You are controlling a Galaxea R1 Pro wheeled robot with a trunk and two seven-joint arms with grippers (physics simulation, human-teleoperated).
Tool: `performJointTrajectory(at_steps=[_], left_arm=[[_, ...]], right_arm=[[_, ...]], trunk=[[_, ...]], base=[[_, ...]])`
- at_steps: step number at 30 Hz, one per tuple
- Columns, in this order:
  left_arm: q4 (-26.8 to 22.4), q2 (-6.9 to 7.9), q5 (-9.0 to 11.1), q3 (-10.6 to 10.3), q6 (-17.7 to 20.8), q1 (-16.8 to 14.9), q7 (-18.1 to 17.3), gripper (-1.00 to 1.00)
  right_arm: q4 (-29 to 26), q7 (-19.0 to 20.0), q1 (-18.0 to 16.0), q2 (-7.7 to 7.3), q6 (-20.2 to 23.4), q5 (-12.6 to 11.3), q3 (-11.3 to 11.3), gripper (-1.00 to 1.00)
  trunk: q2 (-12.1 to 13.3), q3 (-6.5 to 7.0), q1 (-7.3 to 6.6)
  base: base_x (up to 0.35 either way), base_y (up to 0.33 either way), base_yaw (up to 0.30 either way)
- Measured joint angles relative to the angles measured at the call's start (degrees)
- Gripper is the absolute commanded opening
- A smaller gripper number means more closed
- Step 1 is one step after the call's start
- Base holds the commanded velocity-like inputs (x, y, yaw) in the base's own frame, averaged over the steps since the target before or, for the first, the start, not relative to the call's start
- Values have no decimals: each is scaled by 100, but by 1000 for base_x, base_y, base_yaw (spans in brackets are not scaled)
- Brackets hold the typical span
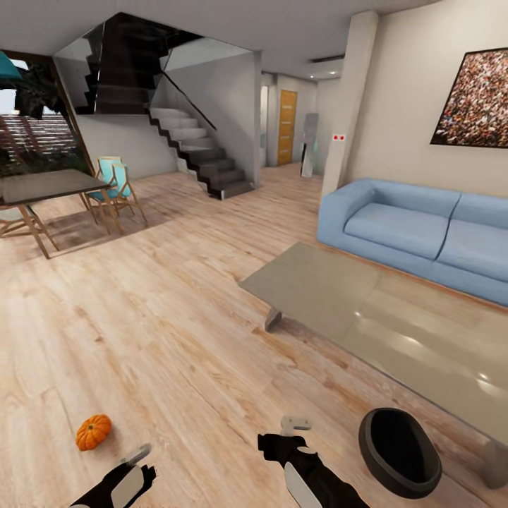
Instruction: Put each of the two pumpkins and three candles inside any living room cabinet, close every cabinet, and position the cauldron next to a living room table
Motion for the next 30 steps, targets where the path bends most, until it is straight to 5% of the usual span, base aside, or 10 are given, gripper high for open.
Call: performJointTrajectory(at_steps=[30], left_arm=[[205,-96,8,0,-299,1,8,100]], right_arm=[[24,-8,0,30,-12,191,3,100]], trunk=[[1204,723,-659]], base=[[0,0,225]])
